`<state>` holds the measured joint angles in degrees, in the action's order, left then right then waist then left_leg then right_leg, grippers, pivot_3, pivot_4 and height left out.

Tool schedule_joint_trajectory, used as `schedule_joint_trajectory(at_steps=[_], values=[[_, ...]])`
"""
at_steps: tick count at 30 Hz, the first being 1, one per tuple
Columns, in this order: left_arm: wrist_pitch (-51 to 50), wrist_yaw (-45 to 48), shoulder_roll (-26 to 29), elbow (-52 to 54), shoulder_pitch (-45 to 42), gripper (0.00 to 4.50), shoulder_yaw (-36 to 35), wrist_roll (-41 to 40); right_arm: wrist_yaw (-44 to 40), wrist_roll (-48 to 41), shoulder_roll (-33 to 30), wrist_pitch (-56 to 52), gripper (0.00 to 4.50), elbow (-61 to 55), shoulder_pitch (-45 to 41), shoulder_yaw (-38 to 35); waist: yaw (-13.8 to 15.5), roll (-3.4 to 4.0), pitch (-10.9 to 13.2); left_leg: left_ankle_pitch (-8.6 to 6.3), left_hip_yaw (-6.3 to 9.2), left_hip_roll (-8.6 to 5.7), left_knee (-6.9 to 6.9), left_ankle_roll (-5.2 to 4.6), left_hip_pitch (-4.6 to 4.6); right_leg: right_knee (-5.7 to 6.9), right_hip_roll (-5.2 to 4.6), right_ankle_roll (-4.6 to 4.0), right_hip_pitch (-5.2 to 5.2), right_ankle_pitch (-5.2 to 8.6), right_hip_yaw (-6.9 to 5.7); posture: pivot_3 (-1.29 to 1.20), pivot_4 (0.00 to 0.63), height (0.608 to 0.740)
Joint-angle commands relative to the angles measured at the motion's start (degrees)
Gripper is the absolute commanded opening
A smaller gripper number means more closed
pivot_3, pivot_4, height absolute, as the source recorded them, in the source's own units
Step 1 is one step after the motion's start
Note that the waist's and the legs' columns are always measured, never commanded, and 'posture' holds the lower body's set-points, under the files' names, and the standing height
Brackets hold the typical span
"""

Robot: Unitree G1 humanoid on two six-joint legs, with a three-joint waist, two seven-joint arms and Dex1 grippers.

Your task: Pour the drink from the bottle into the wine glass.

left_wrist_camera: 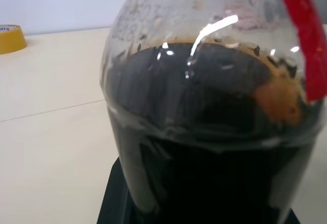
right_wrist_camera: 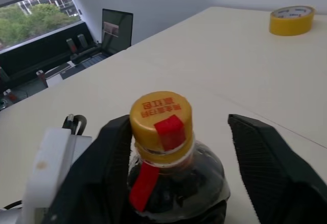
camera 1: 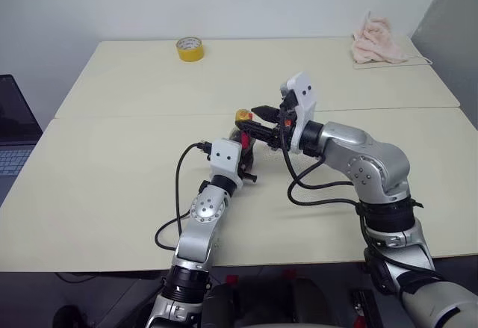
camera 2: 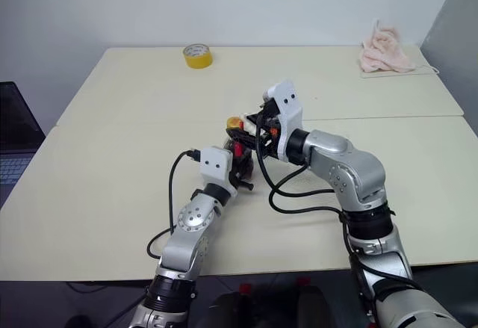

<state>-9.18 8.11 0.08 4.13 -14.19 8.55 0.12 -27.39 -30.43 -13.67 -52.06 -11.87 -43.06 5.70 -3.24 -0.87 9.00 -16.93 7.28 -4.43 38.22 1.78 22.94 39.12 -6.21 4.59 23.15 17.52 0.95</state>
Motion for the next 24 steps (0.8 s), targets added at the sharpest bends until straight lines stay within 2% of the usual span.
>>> schedule_joint_trajectory(at_steps=[1, 3, 4, 17, 20, 24], values=[[2.1, -0.3, 0.0, 3.3, -0.3, 0.88, -0.5, 0.0, 1.0, 0.5, -0.9, 1.0, 1.85, -1.5, 0.1, -2.2, 0.0, 0.00, 0.0, 0.00, 0.01, 0.00, 0.00, 0.00, 0.00, 0.00, 0.00, 0.00, 0.00, 0.00, 0.00, 0.00, 0.150, 0.740], [2.1, -0.4, 0.0, 3.3, -0.3, 0.88, -0.5, 0.0, 0.6, 0.5, -1.1, 1.1, 1.25, -1.7, 0.3, -2.0, 0.0, 0.00, 0.0, 0.00, 0.00, 0.00, 0.00, 0.00, 0.00, 0.00, 0.00, 0.00, 0.00, 0.00, 0.00, 0.00, 0.150, 0.740], [2.1, -0.4, 0.0, 3.3, -0.2, 0.88, -0.5, 0.1, 0.5, 0.5, -1.1, 1.1, 1.18, -1.8, 0.3, -1.9, 0.0, 0.00, 0.0, 0.00, 0.00, 0.00, 0.00, 0.00, 0.00, 0.00, 0.00, 0.00, 0.00, 0.00, 0.00, 0.00, 0.150, 0.740], [1.9, -0.4, 0.2, 3.8, 0.1, 0.88, -0.3, 0.1, -3.9, -2.5, -1.2, 6.5, 1.18, -4.2, 2.2, -4.3, 0.0, 0.00, 0.0, 0.00, 0.00, 0.00, 0.01, 0.00, 0.00, 0.00, 0.00, 0.00, 0.00, 0.00, 0.00, 0.00, 0.150, 0.740], [1.9, -0.4, 0.2, 3.8, 0.1, 0.88, -0.3, 0.1, -4.4, -4.8, -1.0, 6.4, 1.18, -4.3, 2.3, -6.1, 0.0, 0.00, 0.0, 0.00, 0.00, 0.00, 0.00, 0.00, 0.00, 0.00, 0.00, 0.00, -0.01, 0.00, 0.00, 0.00, 0.150, 0.740], [1.8, -0.3, 0.3, 3.6, 0.2, 0.88, -0.2, 0.0, -5.0, -12.5, 0.4, 4.0, 1.16, -5.7, 2.8, -10.1, 0.1, 0.00, 0.0, 0.00, -0.01, 0.00, 0.01, 0.00, 0.01, -0.01, 0.00, 0.00, -0.01, 0.00, 0.01, 0.00, 0.150, 0.740]])
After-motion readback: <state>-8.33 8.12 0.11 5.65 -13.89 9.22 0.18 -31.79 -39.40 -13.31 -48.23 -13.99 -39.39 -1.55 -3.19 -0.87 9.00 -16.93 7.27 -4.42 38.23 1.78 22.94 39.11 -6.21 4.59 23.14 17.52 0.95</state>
